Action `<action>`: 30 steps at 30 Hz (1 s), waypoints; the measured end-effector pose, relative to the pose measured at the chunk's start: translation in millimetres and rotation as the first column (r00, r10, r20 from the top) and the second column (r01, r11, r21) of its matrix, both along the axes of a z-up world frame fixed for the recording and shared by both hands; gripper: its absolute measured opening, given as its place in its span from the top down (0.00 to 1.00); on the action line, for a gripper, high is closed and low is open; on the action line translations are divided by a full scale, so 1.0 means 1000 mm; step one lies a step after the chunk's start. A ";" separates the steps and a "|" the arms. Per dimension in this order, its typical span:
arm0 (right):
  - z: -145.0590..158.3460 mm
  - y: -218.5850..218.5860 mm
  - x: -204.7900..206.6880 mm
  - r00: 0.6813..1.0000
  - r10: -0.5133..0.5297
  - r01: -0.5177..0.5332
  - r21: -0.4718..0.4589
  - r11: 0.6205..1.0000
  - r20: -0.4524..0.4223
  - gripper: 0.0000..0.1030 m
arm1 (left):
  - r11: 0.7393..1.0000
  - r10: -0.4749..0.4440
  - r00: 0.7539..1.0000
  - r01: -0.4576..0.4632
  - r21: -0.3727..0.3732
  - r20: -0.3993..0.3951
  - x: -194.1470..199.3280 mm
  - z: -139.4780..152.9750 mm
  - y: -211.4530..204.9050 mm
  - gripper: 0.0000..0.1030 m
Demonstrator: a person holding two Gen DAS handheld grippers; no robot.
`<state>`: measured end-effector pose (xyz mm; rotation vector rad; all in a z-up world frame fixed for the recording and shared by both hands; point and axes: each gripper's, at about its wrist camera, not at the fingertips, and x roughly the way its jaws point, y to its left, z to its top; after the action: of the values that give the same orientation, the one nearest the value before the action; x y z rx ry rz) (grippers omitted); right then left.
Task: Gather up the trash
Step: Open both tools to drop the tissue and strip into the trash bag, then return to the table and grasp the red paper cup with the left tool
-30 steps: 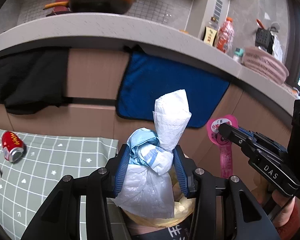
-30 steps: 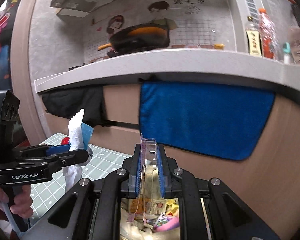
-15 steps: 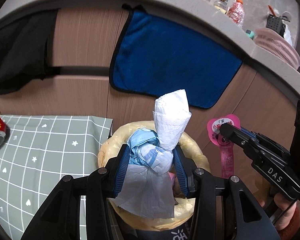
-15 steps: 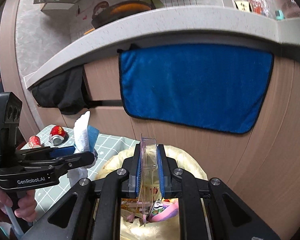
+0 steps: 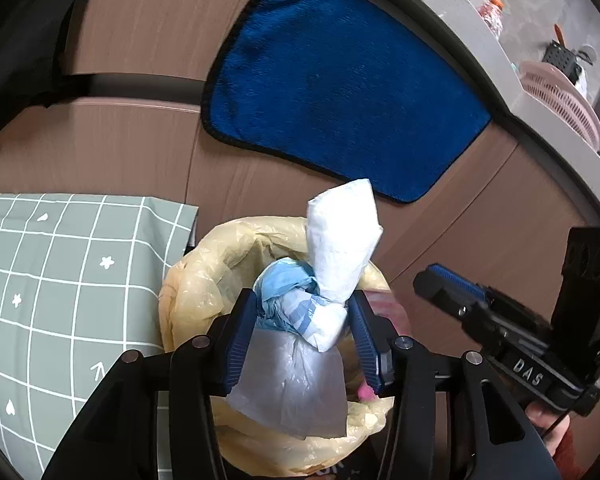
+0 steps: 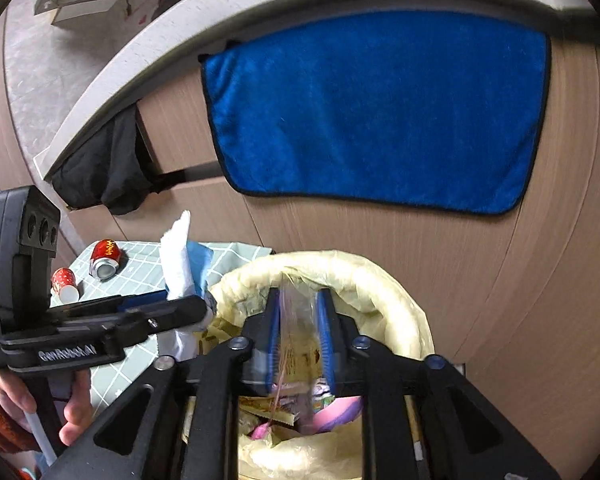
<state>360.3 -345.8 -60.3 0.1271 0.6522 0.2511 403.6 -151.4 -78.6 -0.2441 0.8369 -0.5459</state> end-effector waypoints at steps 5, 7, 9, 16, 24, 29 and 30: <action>-0.002 0.005 -0.003 1.000 0.000 -0.001 -0.023 1.000 -0.009 0.67 | 0.999 0.016 1.000 -0.016 -0.028 -0.005 -0.004 0.005 0.009 0.51; 0.000 0.007 -0.005 1.000 -0.004 0.004 -0.031 1.000 -0.002 0.67 | 0.998 0.020 1.000 -0.020 -0.057 -0.010 -0.005 0.009 0.013 0.50; 0.004 0.009 -0.007 1.000 -0.009 0.009 -0.035 0.999 0.005 0.66 | 0.997 0.038 0.999 -0.037 -0.070 0.009 -0.008 0.016 0.019 0.49; 0.025 0.014 -0.022 0.999 -0.022 0.024 -0.047 0.999 0.045 0.65 | 0.989 0.144 0.984 -0.144 -0.012 0.105 -0.033 0.042 0.056 0.49; 0.060 0.050 -0.038 0.989 0.056 -0.050 -0.045 0.998 0.134 0.64 | 0.923 0.378 0.899 -0.384 -0.020 0.222 -0.084 0.080 0.156 0.49; 0.082 0.097 -0.041 0.968 0.151 -0.143 -0.057 0.988 0.202 0.62 | 0.815 0.575 0.788 -0.574 -0.078 0.220 -0.101 0.088 0.247 0.49; 0.084 0.106 -0.040 0.964 0.166 -0.157 -0.059 0.986 0.208 0.62 | 0.787 0.613 0.762 -0.611 -0.083 0.207 -0.103 0.086 0.266 0.49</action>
<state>320.4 -240.0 23.9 0.0056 0.4547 0.4028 300.1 115.0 7.5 -0.4387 0.4855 0.0480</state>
